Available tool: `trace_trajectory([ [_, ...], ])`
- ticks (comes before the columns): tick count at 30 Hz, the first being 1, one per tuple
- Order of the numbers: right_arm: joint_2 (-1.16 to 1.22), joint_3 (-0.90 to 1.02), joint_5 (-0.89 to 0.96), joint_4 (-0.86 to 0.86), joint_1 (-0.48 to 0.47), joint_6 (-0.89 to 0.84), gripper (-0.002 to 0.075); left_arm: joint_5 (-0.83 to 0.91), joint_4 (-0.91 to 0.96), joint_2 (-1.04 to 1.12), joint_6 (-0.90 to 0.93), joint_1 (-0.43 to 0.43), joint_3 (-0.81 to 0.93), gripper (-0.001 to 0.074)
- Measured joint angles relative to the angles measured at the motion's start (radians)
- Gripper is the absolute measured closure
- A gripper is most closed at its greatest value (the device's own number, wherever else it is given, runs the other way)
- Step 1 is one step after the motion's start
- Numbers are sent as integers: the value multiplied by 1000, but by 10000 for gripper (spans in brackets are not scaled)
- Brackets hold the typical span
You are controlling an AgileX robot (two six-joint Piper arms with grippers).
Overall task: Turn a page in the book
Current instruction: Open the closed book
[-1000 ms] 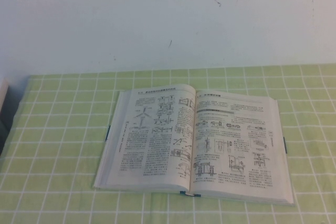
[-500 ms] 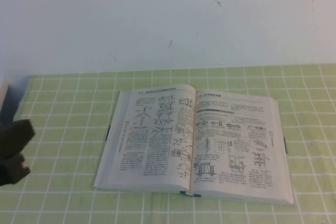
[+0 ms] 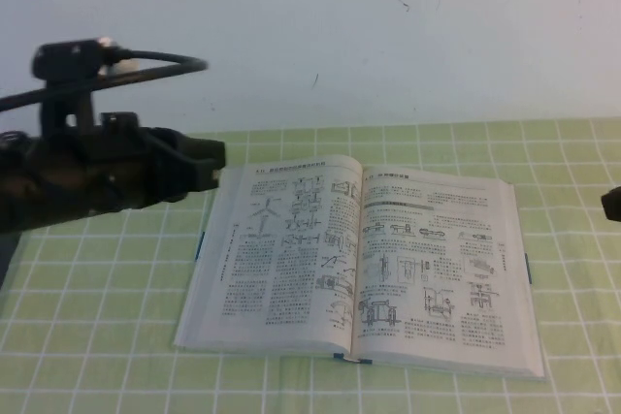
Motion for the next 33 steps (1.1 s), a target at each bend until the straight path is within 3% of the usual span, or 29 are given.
trace_trajectory([
  [7,236,-146,-34,0,111,-8,489,-110,-3,276,27,-145,-131,738],
  [10,327,-194,-42,-5,148,-8,378,-167,-9,362,31,-160,-144,738],
  [13,414,-233,-41,-21,158,24,323,-204,-20,446,33,-164,-145,738],
  [20,579,-326,-4,-146,158,226,300,-241,-26,568,86,-164,-145,738],
  [33,747,-361,71,-150,158,365,298,-241,-29,608,108,-164,-154,738],
])
